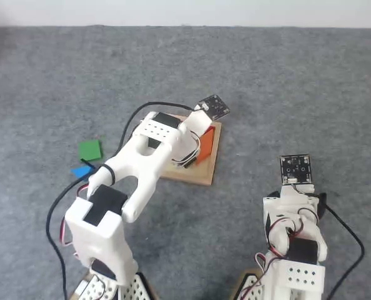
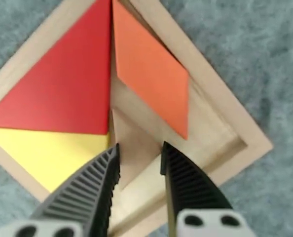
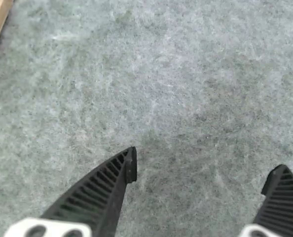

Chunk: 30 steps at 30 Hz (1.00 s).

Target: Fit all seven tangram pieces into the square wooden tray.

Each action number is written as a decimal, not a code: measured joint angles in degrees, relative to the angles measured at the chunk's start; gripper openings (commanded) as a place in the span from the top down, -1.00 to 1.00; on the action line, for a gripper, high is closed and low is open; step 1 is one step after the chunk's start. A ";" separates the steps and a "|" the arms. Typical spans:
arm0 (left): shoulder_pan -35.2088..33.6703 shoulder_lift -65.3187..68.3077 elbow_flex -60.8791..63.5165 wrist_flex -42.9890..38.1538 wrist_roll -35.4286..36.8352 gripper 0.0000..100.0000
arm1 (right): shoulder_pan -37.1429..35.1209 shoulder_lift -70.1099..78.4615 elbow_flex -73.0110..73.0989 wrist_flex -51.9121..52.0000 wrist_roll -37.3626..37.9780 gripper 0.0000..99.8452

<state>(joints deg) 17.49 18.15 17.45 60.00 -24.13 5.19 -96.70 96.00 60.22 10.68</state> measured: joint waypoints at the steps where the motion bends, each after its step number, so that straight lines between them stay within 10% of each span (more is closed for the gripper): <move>1: 0.00 0.00 0.00 0.18 0.00 0.78 | 0.00 0.00 0.00 0.00 0.00 0.19; 22: -1.58 -1.05 1.58 1.93 -2.29 0.63 | 0.00 0.00 0.00 0.00 0.00 0.19; 30: -1.14 -1.05 1.67 2.02 -2.11 0.85 | 0.00 0.00 0.00 0.00 0.09 0.19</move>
<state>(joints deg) 16.35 17.10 19.12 62.02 -26.24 5.19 -96.70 96.00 60.22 10.77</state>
